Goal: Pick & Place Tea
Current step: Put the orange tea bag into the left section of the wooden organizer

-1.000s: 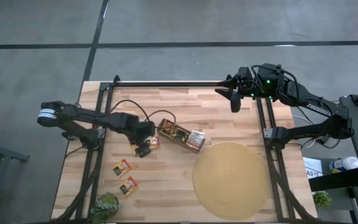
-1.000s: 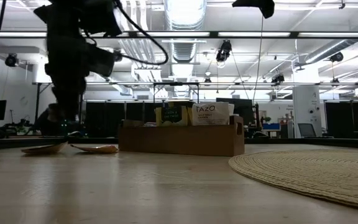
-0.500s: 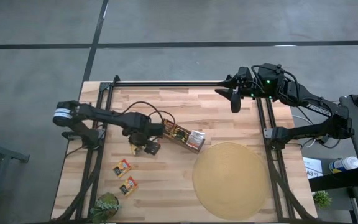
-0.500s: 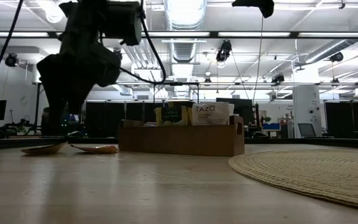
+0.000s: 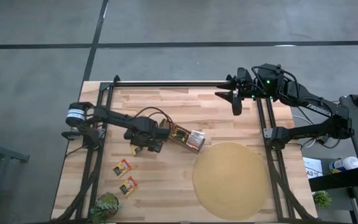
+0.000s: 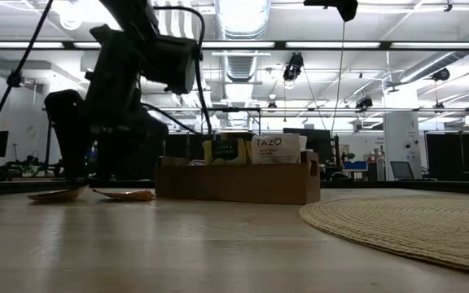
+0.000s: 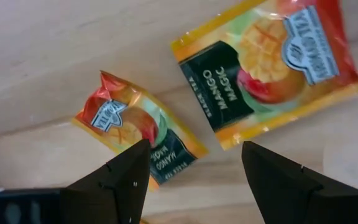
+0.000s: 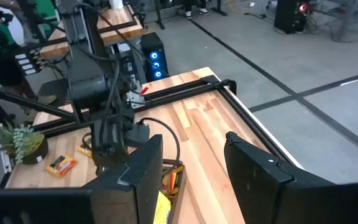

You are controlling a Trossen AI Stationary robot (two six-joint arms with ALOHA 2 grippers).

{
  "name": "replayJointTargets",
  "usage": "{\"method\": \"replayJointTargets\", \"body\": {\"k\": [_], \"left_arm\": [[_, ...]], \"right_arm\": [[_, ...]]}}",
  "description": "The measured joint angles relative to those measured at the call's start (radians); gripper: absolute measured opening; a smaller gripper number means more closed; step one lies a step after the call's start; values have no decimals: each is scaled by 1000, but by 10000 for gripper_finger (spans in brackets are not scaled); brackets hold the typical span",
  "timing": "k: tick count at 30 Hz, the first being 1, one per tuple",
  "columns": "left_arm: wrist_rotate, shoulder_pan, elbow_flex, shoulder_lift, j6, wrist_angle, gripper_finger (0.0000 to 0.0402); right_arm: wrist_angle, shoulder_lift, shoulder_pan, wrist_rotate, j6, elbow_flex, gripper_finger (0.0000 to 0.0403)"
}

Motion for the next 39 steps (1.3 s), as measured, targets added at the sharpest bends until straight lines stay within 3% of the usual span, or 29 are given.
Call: {"method": "replayJointTargets", "body": {"k": [27, 31, 37, 39], "left_arm": [[-18, -2, -35, 48, 18, 16, 239], [-8, -2, -38, 48, 16, 26, 189], [8, -2, -61, 46, 13, 65, 39], [4, -2, -62, 45, 12, 68, 12]], "right_arm": [[1, 0, 0, 2, 9, 0, 169], [1, 0, 0, 2, 8, 0, 169], [1, 0, 0, 2, 7, 0, 169], [1, 0, 0, 2, 7, 0, 169]]}}
